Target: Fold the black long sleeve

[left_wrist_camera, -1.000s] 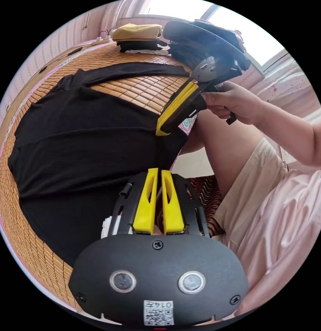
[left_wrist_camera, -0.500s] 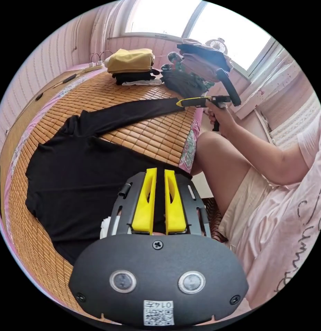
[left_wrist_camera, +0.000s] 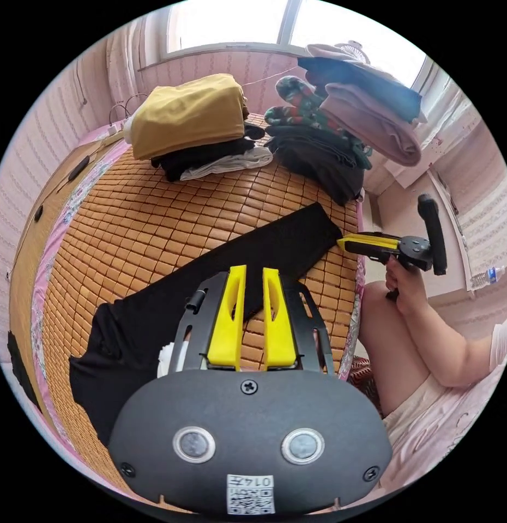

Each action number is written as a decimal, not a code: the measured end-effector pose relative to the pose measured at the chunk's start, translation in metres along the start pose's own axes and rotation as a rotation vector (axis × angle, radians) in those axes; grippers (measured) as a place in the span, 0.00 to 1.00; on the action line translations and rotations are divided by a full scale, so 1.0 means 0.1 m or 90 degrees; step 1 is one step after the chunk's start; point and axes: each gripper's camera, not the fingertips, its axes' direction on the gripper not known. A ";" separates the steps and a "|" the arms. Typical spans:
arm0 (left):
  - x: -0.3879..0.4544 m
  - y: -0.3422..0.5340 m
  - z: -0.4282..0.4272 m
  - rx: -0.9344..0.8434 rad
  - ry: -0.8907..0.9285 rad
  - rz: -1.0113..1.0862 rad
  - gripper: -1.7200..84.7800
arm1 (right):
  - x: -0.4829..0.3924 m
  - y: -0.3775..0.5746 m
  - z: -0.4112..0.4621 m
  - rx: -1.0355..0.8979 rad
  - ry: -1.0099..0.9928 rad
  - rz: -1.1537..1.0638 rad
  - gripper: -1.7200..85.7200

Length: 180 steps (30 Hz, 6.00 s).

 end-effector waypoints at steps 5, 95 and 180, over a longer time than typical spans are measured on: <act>0.06 -0.39 0.37 -0.047 -0.035 0.006 0.10 | 0.20 0.08 0.05 -0.004 -0.037 -0.009 0.03; -1.56 7.62 -1.04 0.167 -0.090 -0.580 0.11 | -5.44 0.04 -0.57 -0.187 -0.303 -0.814 0.15; -5.43 6.71 -1.21 0.275 -0.029 -0.667 0.02 | -4.80 -4.02 -1.18 -0.106 -0.224 -0.496 0.02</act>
